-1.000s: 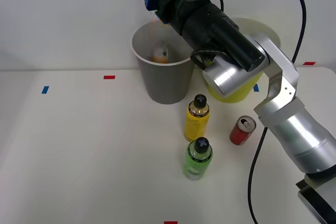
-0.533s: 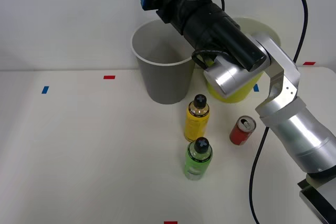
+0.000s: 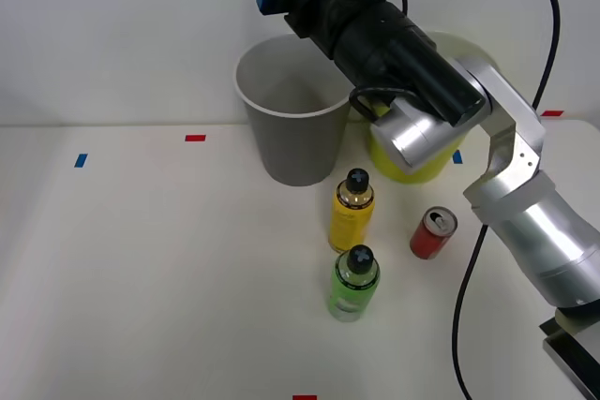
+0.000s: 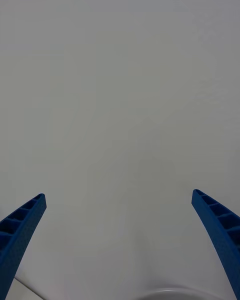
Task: Put cans in the gray bin, plastic bottles in the light green bin
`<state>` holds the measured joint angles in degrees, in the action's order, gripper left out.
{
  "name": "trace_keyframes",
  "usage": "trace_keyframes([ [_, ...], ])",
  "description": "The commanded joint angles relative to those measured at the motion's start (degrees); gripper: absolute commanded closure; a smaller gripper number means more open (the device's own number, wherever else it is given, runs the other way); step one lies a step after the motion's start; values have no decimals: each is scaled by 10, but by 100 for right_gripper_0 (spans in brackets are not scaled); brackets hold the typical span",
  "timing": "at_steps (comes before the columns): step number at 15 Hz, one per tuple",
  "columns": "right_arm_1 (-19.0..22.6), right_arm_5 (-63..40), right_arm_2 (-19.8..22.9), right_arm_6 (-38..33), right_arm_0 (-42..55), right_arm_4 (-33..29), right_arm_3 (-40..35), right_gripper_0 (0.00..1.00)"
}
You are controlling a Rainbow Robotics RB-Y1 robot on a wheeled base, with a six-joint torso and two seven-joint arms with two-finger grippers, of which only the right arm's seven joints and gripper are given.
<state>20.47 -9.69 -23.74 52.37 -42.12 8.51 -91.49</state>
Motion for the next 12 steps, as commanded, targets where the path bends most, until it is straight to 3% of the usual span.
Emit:
trace_keyframes([
  [1, 57, 0, 0, -6, 19, 59, -43, 0],
  [6, 152, 0, 21, -14, 154, 152, -186, 0],
  [12, 195, 0, 113, -15, 420, 116, -360, 0],
])
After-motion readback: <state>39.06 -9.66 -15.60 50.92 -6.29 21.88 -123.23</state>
